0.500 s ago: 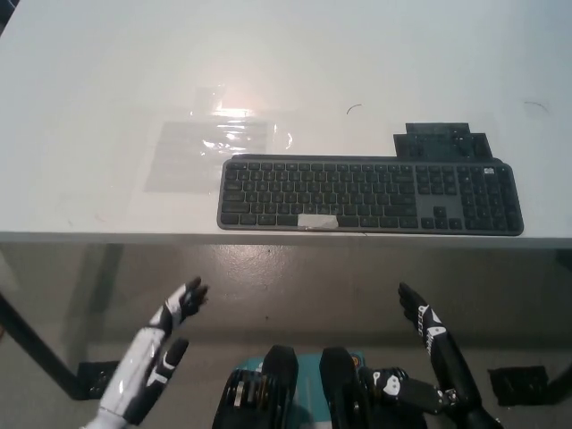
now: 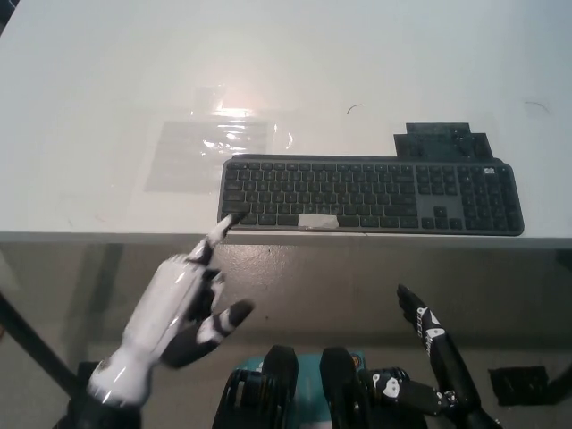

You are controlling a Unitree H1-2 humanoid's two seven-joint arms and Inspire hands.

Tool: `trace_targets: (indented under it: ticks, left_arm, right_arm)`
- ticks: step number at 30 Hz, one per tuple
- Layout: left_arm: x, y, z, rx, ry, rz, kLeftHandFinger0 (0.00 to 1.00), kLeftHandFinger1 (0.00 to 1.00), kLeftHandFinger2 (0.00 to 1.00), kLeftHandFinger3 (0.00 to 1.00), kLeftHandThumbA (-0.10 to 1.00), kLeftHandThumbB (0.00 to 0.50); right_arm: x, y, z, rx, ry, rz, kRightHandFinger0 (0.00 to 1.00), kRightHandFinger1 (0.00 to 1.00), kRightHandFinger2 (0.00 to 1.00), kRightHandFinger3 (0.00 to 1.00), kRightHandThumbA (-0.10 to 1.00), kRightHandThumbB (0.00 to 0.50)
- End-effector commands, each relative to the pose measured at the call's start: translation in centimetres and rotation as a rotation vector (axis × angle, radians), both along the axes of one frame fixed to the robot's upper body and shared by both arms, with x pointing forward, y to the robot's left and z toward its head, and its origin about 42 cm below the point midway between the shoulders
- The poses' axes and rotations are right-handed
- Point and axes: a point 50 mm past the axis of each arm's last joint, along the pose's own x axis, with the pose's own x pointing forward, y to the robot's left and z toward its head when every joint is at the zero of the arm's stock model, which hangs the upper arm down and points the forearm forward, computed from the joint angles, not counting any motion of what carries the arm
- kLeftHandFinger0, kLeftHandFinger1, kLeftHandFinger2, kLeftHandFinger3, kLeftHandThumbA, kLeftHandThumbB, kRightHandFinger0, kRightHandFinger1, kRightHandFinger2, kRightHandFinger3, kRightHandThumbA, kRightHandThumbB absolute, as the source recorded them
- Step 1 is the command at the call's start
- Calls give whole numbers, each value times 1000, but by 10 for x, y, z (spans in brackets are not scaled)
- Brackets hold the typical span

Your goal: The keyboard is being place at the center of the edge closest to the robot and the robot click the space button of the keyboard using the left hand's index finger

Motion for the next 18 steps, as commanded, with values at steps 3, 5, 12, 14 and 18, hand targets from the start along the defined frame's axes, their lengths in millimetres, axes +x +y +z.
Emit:
trace_targets:
  ticks: [3,5,12,14,18]
  left_arm:
    - [40,-24,5,130,18,40,0,0,29,1000,1000,369]
    - [54,-30,3,153,56,41,0,5,40,1000,1000,373]
    - [84,-45,-6,193,106,46,0,10,97,1000,1000,338]
    - [93,-48,-11,214,123,60,0,10,101,1000,1000,334]
    - [103,-51,-20,225,170,74,0,25,140,1000,1000,327]
  right_arm:
    - [5,1,11,2,-80,22,1000,1000,1000,1000,1000,342]
    - [5,2,12,1,-87,25,1000,1000,1000,1000,1000,337]
    - [6,1,13,0,-82,18,1000,1000,1000,1000,1000,345]
    - [6,1,13,-2,-88,20,1000,1000,1000,1000,1000,343]
    - [7,2,13,2,-94,22,1000,1000,1000,1000,1000,340]
